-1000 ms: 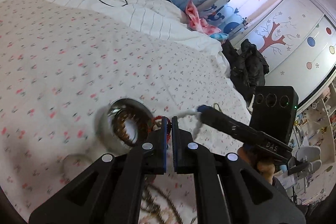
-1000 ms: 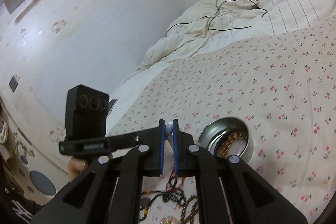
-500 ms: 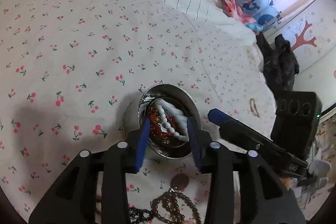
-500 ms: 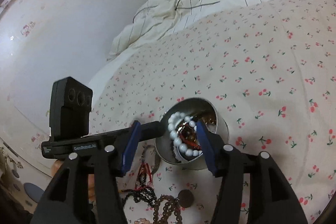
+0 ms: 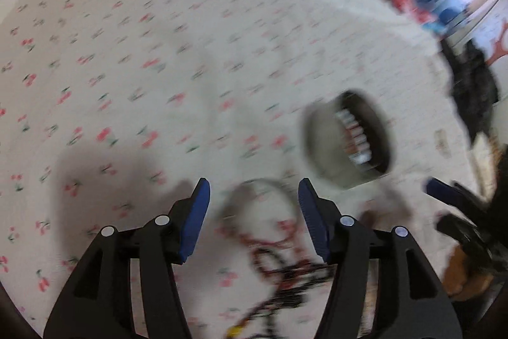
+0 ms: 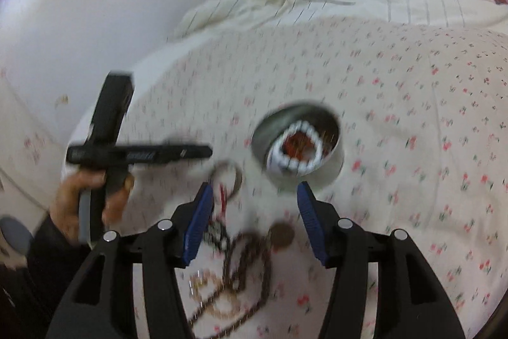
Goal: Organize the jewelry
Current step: 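Carry both bracelets over the silver tin and open both grippers to drop them, then grasp the thin silver bangle with the left gripper, then grasp the larger silver bangle on the sheet with the right gripper, then carry both bangles over the silver tin and open both grippers to drop them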
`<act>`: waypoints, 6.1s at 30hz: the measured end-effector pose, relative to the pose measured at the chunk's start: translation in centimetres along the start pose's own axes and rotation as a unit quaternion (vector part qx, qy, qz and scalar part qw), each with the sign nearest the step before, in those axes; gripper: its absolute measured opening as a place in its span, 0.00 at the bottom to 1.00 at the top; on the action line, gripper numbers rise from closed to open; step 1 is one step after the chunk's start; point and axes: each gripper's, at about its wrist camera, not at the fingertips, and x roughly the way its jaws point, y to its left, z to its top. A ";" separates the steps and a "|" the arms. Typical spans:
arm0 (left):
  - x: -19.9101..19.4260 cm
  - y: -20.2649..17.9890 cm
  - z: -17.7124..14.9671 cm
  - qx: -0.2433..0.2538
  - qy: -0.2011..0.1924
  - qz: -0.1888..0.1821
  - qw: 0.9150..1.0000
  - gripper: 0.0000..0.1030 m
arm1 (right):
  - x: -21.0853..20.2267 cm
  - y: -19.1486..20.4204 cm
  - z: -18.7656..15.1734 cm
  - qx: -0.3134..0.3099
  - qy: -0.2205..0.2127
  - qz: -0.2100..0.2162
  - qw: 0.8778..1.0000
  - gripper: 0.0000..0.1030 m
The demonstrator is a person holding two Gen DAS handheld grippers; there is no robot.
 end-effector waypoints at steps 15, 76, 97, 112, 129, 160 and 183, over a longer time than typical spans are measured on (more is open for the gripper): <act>3.1 -0.7 -2.2 0.075 0.013 0.062 0.995 0.42 | 2.0 -0.9 -2.2 -0.025 0.061 -0.054 0.996 0.55; -3.0 -1.0 -1.3 0.052 -0.040 -0.027 0.997 0.04 | -8.0 5.4 -14.7 -0.108 -0.006 -0.134 0.985 0.05; -3.0 -1.8 -1.3 0.070 -0.040 -0.021 0.997 0.04 | -3.9 5.9 -16.0 -0.169 0.088 -0.142 0.971 0.05; -5.2 -1.3 -1.1 0.057 -0.063 -0.046 0.995 0.03 | -8.6 8.3 -13.3 -0.163 -0.026 -0.151 0.975 0.03; 0.4 3.6 -0.7 -0.015 -0.020 0.046 0.999 0.53 | -6.7 6.0 -11.3 -0.128 -0.047 -0.109 0.985 0.03; -12.1 -5.7 -1.6 0.140 -0.264 0.013 0.954 0.06 | -8.4 3.2 -10.6 -0.069 -0.117 -0.095 0.986 0.04; -7.2 -8.3 0.3 0.100 -0.214 -0.090 0.968 0.06 | -6.0 2.1 -1.9 -0.073 -0.170 -0.163 0.969 0.04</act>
